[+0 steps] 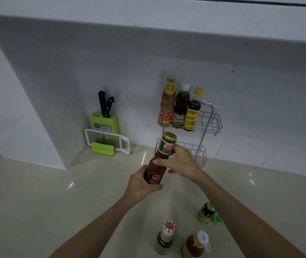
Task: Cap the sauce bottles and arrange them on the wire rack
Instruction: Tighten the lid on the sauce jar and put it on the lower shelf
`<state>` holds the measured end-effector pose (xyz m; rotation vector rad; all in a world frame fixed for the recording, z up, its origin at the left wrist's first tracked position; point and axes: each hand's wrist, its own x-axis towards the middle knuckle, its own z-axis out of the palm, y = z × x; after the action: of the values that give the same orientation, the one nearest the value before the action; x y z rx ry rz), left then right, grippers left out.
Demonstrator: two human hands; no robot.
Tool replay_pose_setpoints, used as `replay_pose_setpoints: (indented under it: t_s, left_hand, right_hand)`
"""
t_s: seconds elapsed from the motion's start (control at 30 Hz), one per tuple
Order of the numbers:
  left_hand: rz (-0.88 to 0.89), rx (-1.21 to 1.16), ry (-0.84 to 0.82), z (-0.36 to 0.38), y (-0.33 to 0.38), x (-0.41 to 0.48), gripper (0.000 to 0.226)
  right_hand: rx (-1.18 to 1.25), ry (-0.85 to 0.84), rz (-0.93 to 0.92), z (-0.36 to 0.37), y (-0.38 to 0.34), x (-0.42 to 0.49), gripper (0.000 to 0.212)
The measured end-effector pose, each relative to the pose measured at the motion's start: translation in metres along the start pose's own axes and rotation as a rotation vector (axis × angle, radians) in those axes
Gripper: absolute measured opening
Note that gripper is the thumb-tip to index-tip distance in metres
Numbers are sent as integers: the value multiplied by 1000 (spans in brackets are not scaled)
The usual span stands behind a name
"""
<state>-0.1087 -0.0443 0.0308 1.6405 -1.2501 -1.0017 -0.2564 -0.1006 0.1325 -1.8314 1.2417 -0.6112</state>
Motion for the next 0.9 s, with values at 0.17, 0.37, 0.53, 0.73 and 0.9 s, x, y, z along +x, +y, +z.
replay_pose_setpoints:
  t_s: [0.17, 0.37, 0.53, 0.73, 0.9]
  left_hand:
    - [7, 104, -257, -9, 3, 55, 75]
    - [-178, 54, -246, -18, -11, 113, 74]
    - [-238, 43, -333, -14, -15, 149, 83]
    - [-312, -23, -369, -7, -6, 175, 85]
    - [-326, 2, -415, -2, -7, 184, 85]
  right_hand:
    - [-65, 194, 0, 4, 33, 39, 46]
    - [2, 525, -45, 23, 67, 68, 41]
    - [37, 547, -49, 36, 83, 99, 42]
    - [-42, 517, 32, 45, 84, 129, 37]
    - [-94, 475, 158, 48, 93, 153, 35]
